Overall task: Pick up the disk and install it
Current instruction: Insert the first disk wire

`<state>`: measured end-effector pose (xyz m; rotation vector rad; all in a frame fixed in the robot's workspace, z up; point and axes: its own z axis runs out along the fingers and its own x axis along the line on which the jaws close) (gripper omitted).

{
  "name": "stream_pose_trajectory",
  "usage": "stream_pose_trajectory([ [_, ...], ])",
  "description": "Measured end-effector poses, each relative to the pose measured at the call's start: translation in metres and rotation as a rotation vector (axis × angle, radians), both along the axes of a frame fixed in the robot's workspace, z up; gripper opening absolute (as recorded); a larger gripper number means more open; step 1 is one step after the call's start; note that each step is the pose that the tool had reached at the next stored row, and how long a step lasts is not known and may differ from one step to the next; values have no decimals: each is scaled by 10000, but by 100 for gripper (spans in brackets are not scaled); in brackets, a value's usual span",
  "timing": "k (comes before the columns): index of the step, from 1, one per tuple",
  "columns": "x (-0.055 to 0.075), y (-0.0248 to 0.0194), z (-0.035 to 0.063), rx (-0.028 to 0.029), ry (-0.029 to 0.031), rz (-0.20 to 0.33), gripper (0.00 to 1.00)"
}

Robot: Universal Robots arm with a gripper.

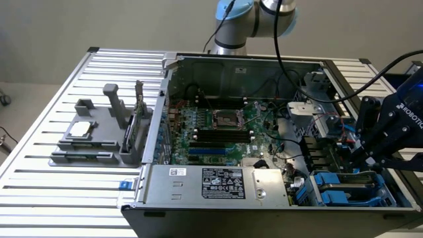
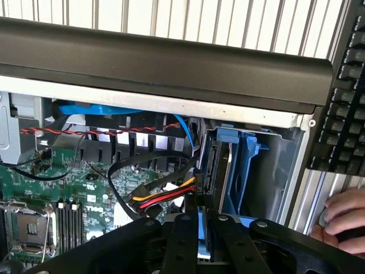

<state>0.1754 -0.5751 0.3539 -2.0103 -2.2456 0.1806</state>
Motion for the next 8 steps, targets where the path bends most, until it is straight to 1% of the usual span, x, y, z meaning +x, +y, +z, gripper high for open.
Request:
stream_pose_trajectory([
  [6,4,0,0,0,0,-26,16],
  [7,7,0,0,-7,-1,-55,16],
  [8,8,1,-1,-45,-1,-97,16],
])
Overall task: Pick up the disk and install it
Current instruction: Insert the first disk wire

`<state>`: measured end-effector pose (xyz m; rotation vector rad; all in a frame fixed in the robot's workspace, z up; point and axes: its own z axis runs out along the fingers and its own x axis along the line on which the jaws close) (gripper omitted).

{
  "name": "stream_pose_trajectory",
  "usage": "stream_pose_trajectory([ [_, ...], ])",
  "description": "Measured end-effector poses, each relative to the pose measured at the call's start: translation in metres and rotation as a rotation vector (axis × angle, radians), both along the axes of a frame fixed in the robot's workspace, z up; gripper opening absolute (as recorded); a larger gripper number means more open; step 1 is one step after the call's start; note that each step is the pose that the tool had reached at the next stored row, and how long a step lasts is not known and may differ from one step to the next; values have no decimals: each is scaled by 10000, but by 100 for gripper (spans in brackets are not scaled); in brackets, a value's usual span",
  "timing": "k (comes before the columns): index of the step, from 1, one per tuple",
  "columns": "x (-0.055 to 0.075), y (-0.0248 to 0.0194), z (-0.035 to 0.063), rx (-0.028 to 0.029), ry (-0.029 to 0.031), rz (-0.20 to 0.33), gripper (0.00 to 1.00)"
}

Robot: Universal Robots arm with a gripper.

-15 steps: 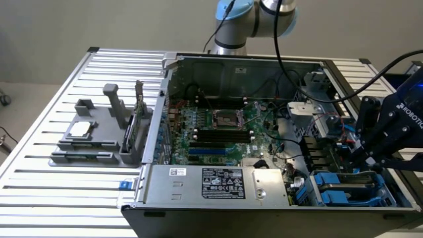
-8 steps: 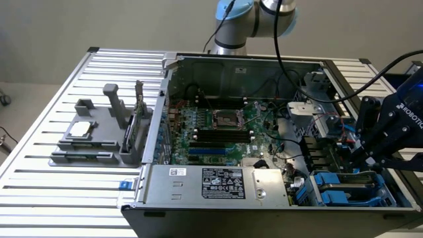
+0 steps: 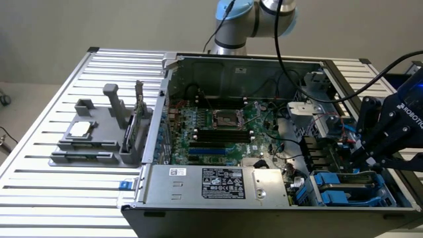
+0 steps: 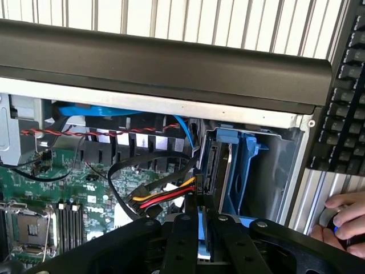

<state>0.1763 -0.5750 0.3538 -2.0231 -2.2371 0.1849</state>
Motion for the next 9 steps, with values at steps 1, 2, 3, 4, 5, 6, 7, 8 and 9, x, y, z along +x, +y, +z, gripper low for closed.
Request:
stream_pose_trajectory([
  [1,3,0,0,-51,1,-51,16],
  [2,5,0,-1,-92,1,-122,16],
  [3,9,0,0,-114,1,-180,16],
  [4,11,0,1,-146,1,-249,16],
  [5,14,0,1,-194,0,-331,16],
  [6,16,1,1,-244,1,-402,16],
  [7,20,0,2,-303,0,-465,16],
  [8,24,0,1,-364,0,-526,16],
  [9,30,0,0,-429,-1,-580,16],
])
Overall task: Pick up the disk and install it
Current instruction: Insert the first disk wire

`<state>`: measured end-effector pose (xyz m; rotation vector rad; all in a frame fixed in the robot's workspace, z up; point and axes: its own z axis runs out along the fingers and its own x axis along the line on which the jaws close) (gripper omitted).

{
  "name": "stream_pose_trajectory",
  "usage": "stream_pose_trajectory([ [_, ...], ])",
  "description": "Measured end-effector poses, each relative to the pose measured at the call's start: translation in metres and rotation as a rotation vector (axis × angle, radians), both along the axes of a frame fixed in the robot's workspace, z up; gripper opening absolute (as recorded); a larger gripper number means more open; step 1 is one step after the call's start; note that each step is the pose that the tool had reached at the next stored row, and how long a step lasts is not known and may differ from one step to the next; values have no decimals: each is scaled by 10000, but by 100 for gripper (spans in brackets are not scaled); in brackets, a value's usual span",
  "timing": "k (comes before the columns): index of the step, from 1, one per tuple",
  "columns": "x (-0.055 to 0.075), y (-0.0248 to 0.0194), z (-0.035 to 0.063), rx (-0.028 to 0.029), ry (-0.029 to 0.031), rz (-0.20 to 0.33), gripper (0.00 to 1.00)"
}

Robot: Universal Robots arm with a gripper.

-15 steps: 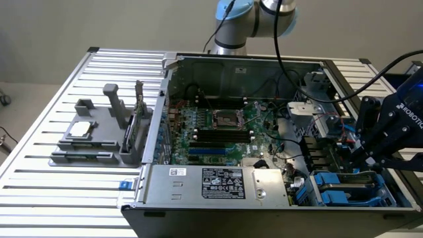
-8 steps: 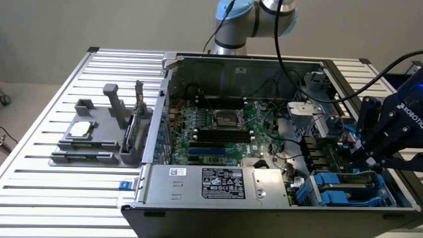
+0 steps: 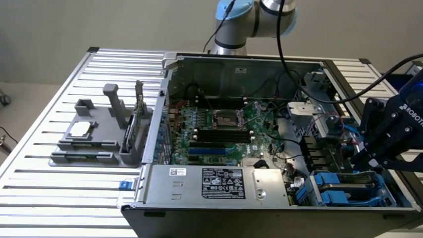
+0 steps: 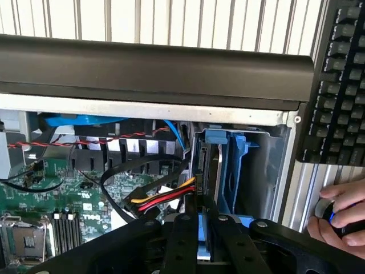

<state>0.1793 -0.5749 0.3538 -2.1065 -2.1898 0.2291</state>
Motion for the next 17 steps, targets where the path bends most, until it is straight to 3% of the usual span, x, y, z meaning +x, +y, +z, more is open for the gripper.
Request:
stream_pose_trajectory([
  [3,20,3,-2,-185,-2,-141,16],
  [10,35,21,-32,-496,-53,-355,16],
  [15,35,24,-47,-594,-150,-370,16],
  [17,34,31,-51,-620,-235,-377,16],
])
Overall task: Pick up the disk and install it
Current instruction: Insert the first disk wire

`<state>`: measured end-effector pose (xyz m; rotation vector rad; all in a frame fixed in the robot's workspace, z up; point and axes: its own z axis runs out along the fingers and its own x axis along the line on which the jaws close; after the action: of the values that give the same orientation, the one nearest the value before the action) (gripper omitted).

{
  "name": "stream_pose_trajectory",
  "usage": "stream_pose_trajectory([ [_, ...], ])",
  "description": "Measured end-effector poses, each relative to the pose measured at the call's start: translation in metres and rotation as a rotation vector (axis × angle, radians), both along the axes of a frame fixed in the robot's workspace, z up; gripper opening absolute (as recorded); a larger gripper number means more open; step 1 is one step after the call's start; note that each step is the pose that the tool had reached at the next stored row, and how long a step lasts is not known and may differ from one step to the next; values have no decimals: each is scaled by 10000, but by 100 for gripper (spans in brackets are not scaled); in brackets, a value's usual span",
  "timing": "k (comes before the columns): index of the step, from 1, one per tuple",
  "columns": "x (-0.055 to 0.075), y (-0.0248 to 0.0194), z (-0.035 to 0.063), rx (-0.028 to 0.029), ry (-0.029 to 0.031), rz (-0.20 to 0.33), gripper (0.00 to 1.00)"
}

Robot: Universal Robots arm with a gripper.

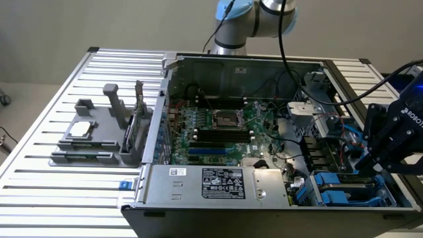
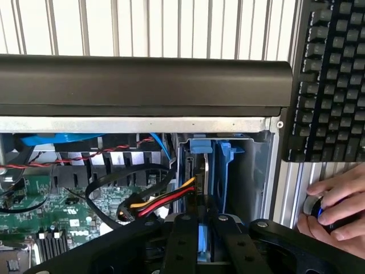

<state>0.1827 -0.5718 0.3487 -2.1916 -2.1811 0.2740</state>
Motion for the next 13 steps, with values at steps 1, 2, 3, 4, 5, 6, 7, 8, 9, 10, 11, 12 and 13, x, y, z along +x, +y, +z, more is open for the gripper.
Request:
stream_pose_trajectory([
  [1,0,2,-1,-10,-38,-3,16],
  [2,0,2,-3,-24,-68,-3,16],
  [3,1,1,-4,-29,-85,-2,16],
  [4,1,1,-3,-30,-89,-2,16],
  [5,-1,5,-3,-30,-90,-8,16],
  [6,-3,8,-3,-31,-90,-18,16],
  [7,-6,17,-3,-30,-90,-26,16],
  [8,-10,28,-3,-30,-90,-34,16],
  [9,-13,37,-3,-31,-90,-43,16],
  [10,-15,41,-4,-32,-90,-61,16],
  [11,-15,41,-4,-42,-90,-89,16],
  [12,-16,41,-5,-60,-93,-121,16],
  [13,-16,42,-4,-90,-99,-150,16],
])
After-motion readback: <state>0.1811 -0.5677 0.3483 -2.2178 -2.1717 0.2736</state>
